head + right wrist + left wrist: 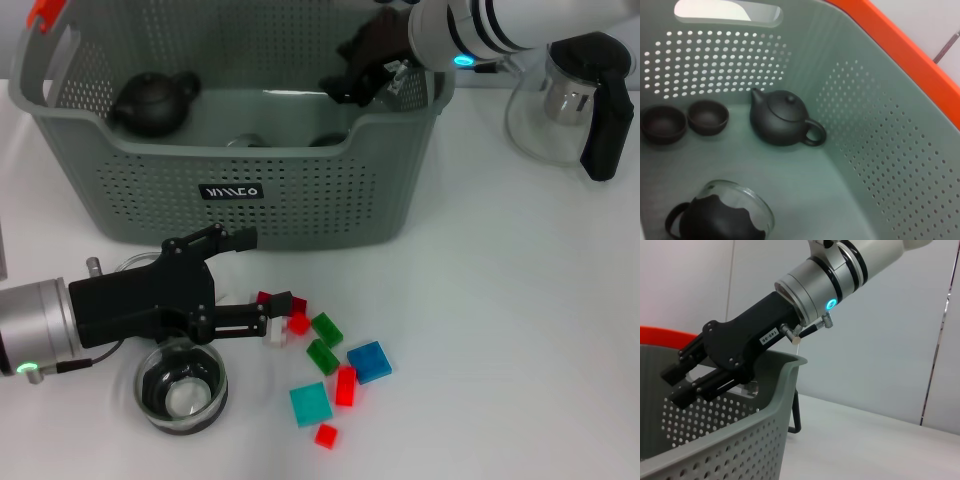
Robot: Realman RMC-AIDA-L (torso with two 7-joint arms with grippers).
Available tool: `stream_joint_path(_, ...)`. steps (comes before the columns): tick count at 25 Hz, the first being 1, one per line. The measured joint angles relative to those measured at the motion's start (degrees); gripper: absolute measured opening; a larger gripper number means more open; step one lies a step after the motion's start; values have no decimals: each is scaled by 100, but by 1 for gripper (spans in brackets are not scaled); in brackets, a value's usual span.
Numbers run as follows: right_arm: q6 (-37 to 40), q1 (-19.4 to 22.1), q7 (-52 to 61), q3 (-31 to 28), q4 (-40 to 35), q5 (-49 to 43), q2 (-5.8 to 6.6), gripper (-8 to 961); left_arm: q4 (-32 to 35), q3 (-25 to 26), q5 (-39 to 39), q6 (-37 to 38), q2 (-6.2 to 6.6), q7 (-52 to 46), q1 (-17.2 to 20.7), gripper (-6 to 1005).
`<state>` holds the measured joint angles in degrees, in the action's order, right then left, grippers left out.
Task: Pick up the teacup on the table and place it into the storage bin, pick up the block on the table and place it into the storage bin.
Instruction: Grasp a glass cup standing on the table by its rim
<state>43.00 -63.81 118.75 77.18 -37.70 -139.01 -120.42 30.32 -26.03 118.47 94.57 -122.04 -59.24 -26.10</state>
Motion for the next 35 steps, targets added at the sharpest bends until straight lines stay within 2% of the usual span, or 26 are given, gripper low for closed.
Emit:
stream_joint_path(8, 74, 45, 0, 7, -312, -3, 1, 516, 25, 19, -10, 16, 8, -1, 15, 937)
stream_joint_path(13, 429, 254, 162, -20, -1051, 15, 9, 515, 50, 20, -38, 51, 22, -29, 51, 937)
stream_joint_path(16, 680, 510, 323, -19, -1704, 78, 8, 601, 52, 24, -42, 52, 27, -32, 52, 937)
stream_joint_path(24, 1152, 1471, 283, 11, -3237, 912, 12, 876, 95, 29, -45, 47, 37, -26, 44, 936)
stream_joint_path(29, 1392, 2298, -107, 225, -4135, 1715, 10, 904, 103, 29, -45, 53, 61, -30, 37, 936)
stream_joint_path(35, 2094, 3350, -992, 201, -4822, 3291, 33, 938, 107, 38, -44, 53, 67, -9, 45, 936)
